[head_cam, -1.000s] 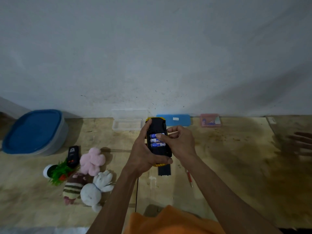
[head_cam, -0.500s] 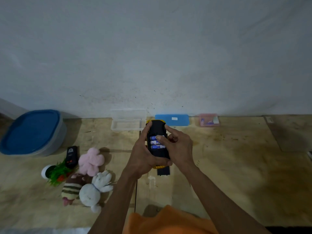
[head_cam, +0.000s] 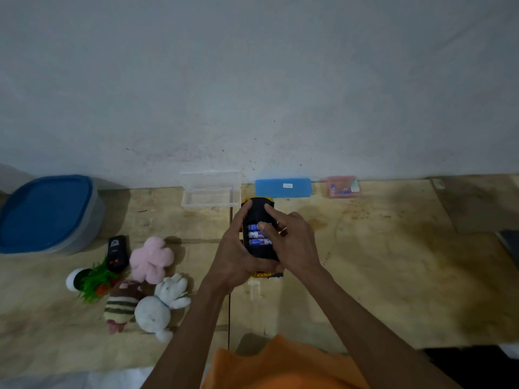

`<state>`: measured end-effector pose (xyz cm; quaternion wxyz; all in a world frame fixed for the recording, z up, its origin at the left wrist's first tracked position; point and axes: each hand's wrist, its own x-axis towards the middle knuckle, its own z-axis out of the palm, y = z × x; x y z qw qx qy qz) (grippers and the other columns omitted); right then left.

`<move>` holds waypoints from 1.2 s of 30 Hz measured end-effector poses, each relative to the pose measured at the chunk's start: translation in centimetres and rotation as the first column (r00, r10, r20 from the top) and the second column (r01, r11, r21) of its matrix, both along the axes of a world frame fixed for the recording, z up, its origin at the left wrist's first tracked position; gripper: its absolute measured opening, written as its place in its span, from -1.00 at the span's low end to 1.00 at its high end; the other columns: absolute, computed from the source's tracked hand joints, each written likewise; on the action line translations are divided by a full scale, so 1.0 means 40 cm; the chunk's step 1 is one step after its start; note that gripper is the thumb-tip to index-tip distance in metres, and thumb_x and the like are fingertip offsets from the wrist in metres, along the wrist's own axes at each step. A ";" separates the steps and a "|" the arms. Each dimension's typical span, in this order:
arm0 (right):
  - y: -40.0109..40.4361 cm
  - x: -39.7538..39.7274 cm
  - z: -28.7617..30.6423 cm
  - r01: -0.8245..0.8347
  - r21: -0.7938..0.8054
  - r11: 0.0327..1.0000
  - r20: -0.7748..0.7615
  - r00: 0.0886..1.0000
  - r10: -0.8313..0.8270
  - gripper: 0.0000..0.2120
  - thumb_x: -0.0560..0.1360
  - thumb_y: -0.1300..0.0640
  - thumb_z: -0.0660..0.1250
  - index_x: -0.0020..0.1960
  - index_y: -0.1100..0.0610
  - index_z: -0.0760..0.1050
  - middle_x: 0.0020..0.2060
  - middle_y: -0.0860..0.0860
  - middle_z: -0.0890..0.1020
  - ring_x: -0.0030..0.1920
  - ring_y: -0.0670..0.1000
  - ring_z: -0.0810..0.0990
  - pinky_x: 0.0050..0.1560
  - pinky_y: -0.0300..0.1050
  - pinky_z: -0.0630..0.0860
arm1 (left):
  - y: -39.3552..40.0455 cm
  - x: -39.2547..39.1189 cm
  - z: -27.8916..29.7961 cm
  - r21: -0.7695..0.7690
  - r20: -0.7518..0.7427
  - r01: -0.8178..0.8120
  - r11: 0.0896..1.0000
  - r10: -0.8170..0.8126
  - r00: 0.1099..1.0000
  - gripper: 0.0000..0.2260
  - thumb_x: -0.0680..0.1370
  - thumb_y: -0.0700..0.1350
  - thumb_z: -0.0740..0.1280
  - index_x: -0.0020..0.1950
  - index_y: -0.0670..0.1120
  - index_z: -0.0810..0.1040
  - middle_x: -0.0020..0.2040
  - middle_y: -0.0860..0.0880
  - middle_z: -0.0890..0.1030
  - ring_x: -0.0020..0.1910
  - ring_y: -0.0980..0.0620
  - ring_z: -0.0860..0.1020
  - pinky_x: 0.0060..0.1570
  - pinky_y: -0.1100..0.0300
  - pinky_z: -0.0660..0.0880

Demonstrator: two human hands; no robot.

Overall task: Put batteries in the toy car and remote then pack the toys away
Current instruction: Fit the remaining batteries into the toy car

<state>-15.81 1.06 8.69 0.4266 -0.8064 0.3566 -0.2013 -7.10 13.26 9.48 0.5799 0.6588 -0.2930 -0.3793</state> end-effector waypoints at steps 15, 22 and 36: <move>-0.005 -0.118 -0.223 0.133 0.128 0.983 -0.299 0.950 -0.089 -0.77 0.47 0.15 0.49 0.11 0.19 0.64 -0.19 0.02 0.59 -0.16 0.02 0.61 -0.03 -0.15 0.53 | 0.134 0.009 -0.141 0.144 -0.129 -0.055 0.988 0.074 0.989 0.14 0.13 -0.42 0.66 0.56 0.13 0.22 0.44 0.03 0.41 0.21 0.07 0.61 -0.02 0.04 0.67; -0.004 -0.077 -0.346 -0.113 0.072 0.991 -0.532 0.836 0.134 -0.61 0.41 -0.12 0.49 0.16 0.03 0.59 -0.03 0.04 0.68 0.03 0.06 0.62 0.17 -0.12 0.26 | 0.140 -0.015 -0.158 0.227 -0.121 -0.133 0.965 0.163 0.979 0.12 0.12 -0.41 0.66 0.54 0.14 0.23 0.49 0.02 0.37 0.24 0.08 0.58 -0.02 0.11 0.65; -0.028 -0.060 -0.360 0.015 0.190 0.982 -0.540 0.837 0.092 -0.55 0.24 0.04 0.64 0.05 0.14 0.58 -0.03 0.07 0.61 0.01 0.05 0.56 0.01 -0.19 0.42 | 0.120 -0.018 -0.153 0.278 -0.132 -0.146 0.949 0.189 0.973 0.13 0.18 -0.44 0.64 0.59 0.06 0.17 0.46 0.13 0.37 0.22 0.21 0.58 -0.08 0.28 0.62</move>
